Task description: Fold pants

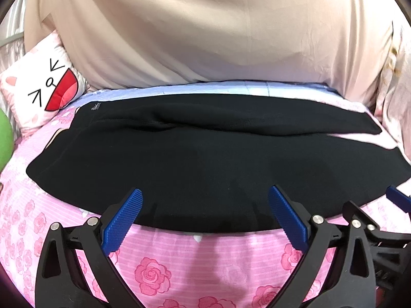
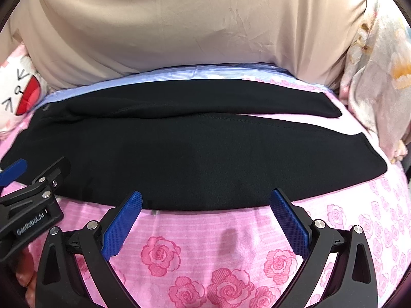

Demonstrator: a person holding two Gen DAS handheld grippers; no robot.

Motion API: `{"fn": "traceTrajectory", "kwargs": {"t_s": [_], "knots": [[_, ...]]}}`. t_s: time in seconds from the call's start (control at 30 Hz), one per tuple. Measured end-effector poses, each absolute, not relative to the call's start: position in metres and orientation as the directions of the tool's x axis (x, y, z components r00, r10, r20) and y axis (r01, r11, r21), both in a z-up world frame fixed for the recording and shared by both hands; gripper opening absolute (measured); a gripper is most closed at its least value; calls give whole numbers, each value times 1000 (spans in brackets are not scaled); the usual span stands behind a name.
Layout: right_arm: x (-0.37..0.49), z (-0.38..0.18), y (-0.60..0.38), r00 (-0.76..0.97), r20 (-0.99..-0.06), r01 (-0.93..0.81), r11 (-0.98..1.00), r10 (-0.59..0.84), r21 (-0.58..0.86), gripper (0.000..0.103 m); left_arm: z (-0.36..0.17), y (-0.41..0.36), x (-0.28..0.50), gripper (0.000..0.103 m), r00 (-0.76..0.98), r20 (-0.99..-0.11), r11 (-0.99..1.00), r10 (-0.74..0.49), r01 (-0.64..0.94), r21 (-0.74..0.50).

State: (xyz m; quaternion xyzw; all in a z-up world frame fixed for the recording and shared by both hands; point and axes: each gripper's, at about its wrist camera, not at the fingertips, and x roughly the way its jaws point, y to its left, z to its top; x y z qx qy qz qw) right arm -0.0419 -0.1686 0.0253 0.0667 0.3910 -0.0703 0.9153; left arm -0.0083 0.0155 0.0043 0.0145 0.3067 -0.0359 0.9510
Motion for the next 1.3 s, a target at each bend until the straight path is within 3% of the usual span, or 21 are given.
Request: {"fn": "traceTrajectory", "kwargs": {"t_s": [0.07, 0.23, 0.33, 0.47, 0.63, 0.93, 1.07, 1.17, 1.2, 1.23, 1.3], "knots": [[-38, 29, -189, 685, -727, 174, 980, -46, 102, 98, 7, 26, -8, 97, 808, -581, 995, -103, 86, -56], [-15, 47, -279, 719, -661, 258, 966, -213, -31, 98, 25, 50, 11, 97, 787, -603, 991, -131, 83, -108], [24, 45, -344, 662, -702, 289, 954, -262, -83, 98, 48, 62, 25, 97, 837, -547, 1000, -30, 24, -19], [76, 31, -428, 630, -747, 304, 953, -210, -12, 98, 67, 78, 57, 98, 857, -506, 994, 104, -69, 87], [127, 3, -492, 617, -774, 332, 939, -143, 92, 96, 67, 108, 106, 98, 826, -534, 983, 182, -138, 122], [201, -38, -523, 524, -832, 377, 926, -185, 32, 94, 49, 169, 185, 98, 737, -600, 949, 312, -273, 158], [217, -45, -527, 514, -840, 383, 923, -171, 46, 82, 41, 177, 201, 98, 722, -584, 928, 372, -297, 224], [221, -43, -528, 533, -835, 369, 926, -138, 82, 51, 43, 193, 214, 98, 716, -597, 932, 361, -294, 211], [221, -42, -528, 540, -833, 360, 928, -120, 100, 26, 43, 200, 220, 98, 710, -614, 938, 345, -290, 191], [221, -40, -527, 551, -830, 347, 928, -88, 133, 14, 44, 210, 227, 98, 700, -637, 944, 323, -287, 163], [220, -33, -519, 559, -823, 342, 932, -101, 118, 13, 42, 237, 245, 98, 667, -692, 949, 277, -301, 90]]}}
